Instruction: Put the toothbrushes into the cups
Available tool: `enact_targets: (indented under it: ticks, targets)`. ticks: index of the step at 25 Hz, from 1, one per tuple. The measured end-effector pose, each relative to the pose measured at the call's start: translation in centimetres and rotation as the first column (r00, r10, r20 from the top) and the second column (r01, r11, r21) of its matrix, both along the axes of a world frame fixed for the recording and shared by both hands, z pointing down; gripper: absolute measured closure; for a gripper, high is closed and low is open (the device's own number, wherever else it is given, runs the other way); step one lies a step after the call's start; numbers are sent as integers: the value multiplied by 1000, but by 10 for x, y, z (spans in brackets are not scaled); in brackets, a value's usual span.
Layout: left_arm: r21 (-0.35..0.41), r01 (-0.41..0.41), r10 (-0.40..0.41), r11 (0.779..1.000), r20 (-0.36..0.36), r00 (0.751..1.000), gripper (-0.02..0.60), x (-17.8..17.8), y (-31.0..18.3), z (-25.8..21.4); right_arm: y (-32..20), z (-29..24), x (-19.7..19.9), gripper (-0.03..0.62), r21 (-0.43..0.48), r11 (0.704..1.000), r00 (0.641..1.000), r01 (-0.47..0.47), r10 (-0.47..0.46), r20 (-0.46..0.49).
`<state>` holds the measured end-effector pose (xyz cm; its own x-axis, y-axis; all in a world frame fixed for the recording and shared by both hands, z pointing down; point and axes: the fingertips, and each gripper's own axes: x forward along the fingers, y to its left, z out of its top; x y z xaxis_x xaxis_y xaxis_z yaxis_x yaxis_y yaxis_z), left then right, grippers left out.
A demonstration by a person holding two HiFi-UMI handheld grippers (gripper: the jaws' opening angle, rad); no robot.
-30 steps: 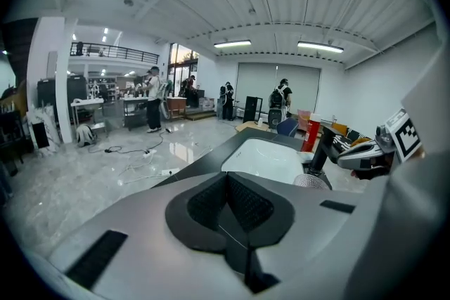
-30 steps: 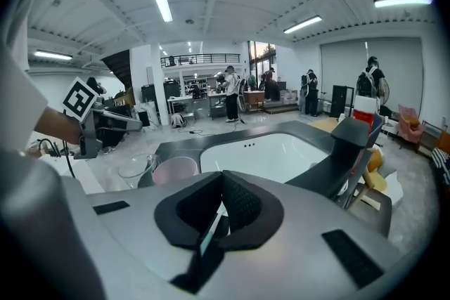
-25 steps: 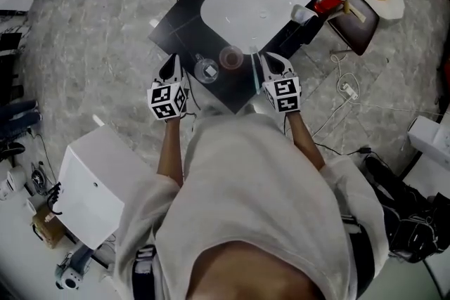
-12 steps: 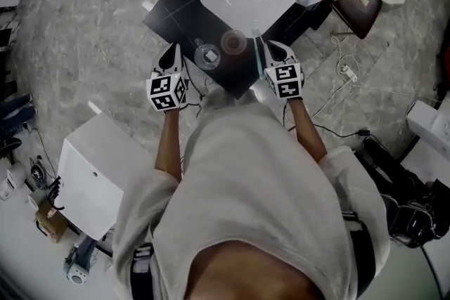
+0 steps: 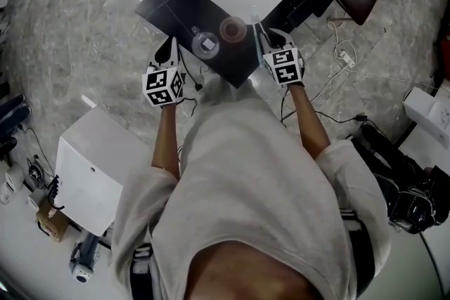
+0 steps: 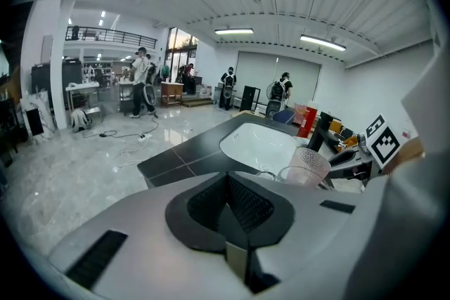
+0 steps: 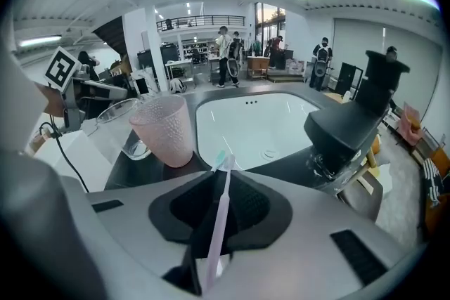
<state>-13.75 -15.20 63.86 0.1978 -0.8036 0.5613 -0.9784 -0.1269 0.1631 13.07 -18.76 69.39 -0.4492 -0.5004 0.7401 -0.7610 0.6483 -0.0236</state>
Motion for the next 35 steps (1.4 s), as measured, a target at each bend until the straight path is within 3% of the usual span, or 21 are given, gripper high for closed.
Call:
enact_targets:
  ticks: [2, 12, 29, 35]
  targets:
    - [-5, -1, 1, 1000, -3, 1000, 554, 0, 2, 3, -2, 7, 0, 488, -23, 1000, 1000, 5, -6, -22]
    - [-8, 6, -6, 1000, -11, 1000, 554, 0, 7, 5, -14, 32, -6, 513, -92, 996, 994, 19, -29, -104]
    - [-3, 7, -7, 1000, -17, 1000, 554, -10, 4, 3, -19, 40, -12, 560, -160, 987, 991, 6, -27, -135]
    - [12, -2, 2, 1000, -17, 1000, 554, -12, 2, -1, -16, 35, -11, 560, -138, 990, 992, -3, -14, -122]
